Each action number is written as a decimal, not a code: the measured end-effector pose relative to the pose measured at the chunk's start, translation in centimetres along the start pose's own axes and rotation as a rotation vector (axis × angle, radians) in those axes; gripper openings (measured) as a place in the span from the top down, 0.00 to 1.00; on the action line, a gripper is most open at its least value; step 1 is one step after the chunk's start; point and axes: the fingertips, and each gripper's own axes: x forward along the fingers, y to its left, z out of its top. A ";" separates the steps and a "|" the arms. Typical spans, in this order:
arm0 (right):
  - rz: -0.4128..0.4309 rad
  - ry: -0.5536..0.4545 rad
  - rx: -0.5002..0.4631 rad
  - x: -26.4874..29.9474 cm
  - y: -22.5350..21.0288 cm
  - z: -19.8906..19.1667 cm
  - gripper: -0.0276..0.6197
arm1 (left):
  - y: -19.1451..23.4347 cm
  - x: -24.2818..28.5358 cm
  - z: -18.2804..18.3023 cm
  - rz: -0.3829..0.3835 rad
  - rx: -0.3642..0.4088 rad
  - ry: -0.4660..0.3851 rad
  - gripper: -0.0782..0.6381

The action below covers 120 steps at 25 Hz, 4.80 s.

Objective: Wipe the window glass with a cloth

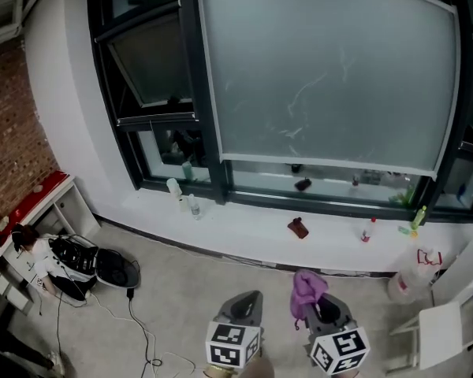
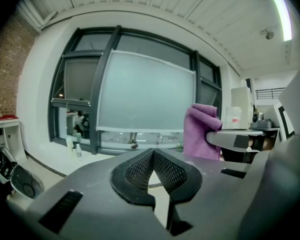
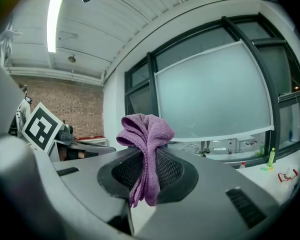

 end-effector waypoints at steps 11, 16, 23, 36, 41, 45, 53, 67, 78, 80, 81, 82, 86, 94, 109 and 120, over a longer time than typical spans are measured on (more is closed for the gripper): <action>0.021 0.012 -0.005 6.8 -2.6 -0.1 0.87 | 4.9 5.9 2.0 0.041 -0.023 -0.029 0.88; 0.009 0.011 0.003 11.9 -4.4 0.2 0.87 | 8.0 10.2 3.0 0.025 -0.015 -0.018 0.88; 0.005 0.016 -0.029 20.8 -6.1 1.4 0.87 | 14.4 17.0 4.5 0.008 -0.021 -0.003 0.88; -0.029 0.020 -0.016 35.2 -7.9 4.7 0.87 | 24.0 26.8 10.0 -0.064 0.008 0.007 0.88; -0.046 0.021 -0.021 38.6 -8.5 4.8 0.87 | 26.2 29.4 11.1 -0.081 0.021 0.002 0.88; -0.051 0.031 -0.026 40.3 -9.0 4.9 0.87 | 27.0 31.1 11.3 -0.090 0.022 0.014 0.88; -0.073 0.033 -0.018 43.7 -11.7 5.8 0.87 | 28.6 34.7 13.0 -0.098 0.026 0.020 0.88; -0.041 0.025 -0.012 53.5 -19.6 7.6 0.87 | 32.5 45.9 16.8 -0.061 0.027 0.009 0.88; -0.023 0.003 -0.068 62.0 -28.0 11.5 0.87 | 34.9 56.1 21.8 -0.034 0.037 0.010 0.88; -0.019 -0.003 -0.090 63.5 -29.3 12.1 0.87 | 35.4 57.9 22.8 -0.030 0.039 0.001 0.88; -0.015 -0.001 -0.101 64.3 -30.0 12.4 0.87 | 35.6 58.8 23.2 -0.028 0.040 -0.002 0.88; -0.008 0.001 -0.109 65.0 -30.5 12.7 0.87 | 35.8 59.7 23.6 -0.025 0.040 -0.004 0.88; 0.028 0.000 -0.152 67.7 -32.3 13.9 0.87 | 36.6 62.6 25.3 -0.013 0.042 -0.015 0.88; 0.074 -0.045 -0.238 72.3 -34.7 17.6 0.87 | 38.4 66.3 28.5 0.023 0.046 -0.046 0.88; 0.056 -0.226 -0.719 80.1 -35.5 37.9 0.87 | 41.0 70.5 37.2 -0.015 0.060 -0.112 0.88; -0.198 -0.336 -1.117 83.5 -35.4 56.2 0.87 | 43.3 73.1 41.5 -0.032 0.125 -0.138 0.88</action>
